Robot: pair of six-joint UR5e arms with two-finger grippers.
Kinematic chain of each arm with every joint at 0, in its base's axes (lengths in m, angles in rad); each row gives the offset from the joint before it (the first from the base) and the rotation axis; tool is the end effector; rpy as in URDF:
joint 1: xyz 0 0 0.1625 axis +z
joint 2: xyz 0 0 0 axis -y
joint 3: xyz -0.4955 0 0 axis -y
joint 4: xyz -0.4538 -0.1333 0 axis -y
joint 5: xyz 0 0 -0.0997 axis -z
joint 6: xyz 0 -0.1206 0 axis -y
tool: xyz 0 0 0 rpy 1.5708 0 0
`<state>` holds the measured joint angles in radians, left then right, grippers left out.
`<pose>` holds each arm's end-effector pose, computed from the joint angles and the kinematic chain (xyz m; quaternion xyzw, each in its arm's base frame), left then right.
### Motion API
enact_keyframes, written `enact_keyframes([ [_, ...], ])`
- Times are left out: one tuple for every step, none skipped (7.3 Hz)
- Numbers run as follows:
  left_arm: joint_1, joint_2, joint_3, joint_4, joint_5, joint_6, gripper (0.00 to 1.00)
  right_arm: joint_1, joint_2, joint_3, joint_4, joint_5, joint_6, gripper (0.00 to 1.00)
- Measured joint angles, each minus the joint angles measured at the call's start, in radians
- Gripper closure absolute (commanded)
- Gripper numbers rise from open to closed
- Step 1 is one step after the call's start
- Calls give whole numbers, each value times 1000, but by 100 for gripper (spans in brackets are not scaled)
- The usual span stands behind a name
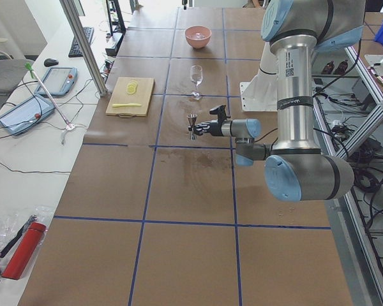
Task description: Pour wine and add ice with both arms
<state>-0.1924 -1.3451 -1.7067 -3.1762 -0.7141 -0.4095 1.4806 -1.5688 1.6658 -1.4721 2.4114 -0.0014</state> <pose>0.3747 -0.3016 0.5909 0.6268 0.2984 0.0551 0.7177 -0.0077 -0.5677 0.6736 0.0711 -0.4096 -0.0814 0.9058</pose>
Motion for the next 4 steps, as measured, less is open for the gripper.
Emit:
enact_keyframes([
  [0, 30, 60, -77, 8, -110, 100, -4, 1, 6, 8, 0, 25, 0],
  [1, 65, 95, -106, 8, -206, 100, -10, -1, 10, 31, 0, 60, 0],
  [2, 84, 127, -113, 10, -270, 100, -13, -6, 12, 56, 0, 89, 0],
  [4, 91, 149, -110, 11, -336, 100, -16, -10, 14, 69, 0, 106, 0],
])
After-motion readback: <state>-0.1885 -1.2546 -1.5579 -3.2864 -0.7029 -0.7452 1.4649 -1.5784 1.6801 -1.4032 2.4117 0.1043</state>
